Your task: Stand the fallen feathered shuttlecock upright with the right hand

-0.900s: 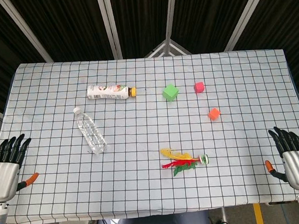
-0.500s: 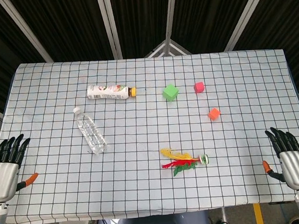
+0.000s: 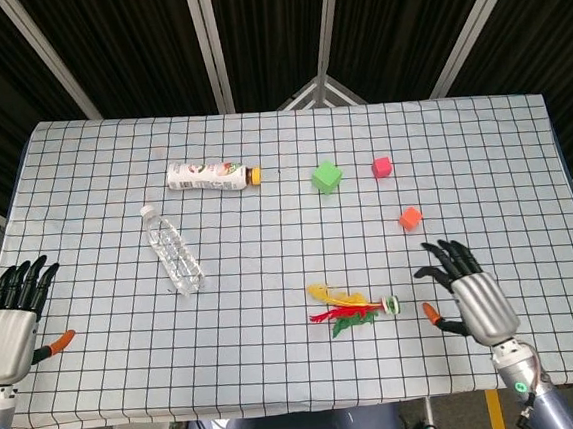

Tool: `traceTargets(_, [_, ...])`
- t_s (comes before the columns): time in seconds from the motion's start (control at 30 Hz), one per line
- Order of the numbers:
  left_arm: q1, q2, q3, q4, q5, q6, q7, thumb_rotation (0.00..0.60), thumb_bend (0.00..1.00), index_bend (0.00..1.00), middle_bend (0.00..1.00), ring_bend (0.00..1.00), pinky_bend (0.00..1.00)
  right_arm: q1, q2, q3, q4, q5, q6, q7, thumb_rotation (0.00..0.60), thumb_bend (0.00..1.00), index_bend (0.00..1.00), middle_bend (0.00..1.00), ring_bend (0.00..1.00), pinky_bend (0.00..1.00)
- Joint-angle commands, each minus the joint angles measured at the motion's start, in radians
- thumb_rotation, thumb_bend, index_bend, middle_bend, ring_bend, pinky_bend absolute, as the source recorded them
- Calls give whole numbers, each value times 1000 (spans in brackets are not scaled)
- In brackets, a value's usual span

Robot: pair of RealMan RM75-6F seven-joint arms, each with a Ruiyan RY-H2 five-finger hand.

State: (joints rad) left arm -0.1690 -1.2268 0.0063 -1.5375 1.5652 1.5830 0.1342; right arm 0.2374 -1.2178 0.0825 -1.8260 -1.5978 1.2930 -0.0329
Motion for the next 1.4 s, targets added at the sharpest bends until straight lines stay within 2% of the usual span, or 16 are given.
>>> traceTargets(0.03, [0, -1, -2, 0, 0, -6, 1, 600, 0, 0, 0, 0, 0, 66, -95, 15, -20, 19, -87, -84, 600, 417, 393, 153, 0, 0])
traceTargets(0.27, [1, 4, -10, 1, -5, -18, -16, 600, 0, 0, 0, 0, 0, 119, -286, 7, 30, 109, -177, -226, 600, 417, 392, 153, 0, 0])
traceTargets(0.47, [2, 9, -14, -2, -8, -28, -32, 600, 0, 0, 0, 0, 0, 135, -399, 8, 100, 151, -182, -274, 600, 418, 414, 154, 0, 0])
traceTargets(1.17, [6, 14, -25, -17, -16, -56, -39, 600, 0, 0, 0, 0, 0, 145, -552, -7, 259, 171, -150, -252, 600, 417, 479, 196, 0, 0])
traceTargets(1.4, [8, 15, -26, -20, -13, -58, -41, 600, 0, 0, 0, 0, 0, 153, -589, 6, 306, 186, -147, -239, 600, 417, 507, 209, 0, 0])
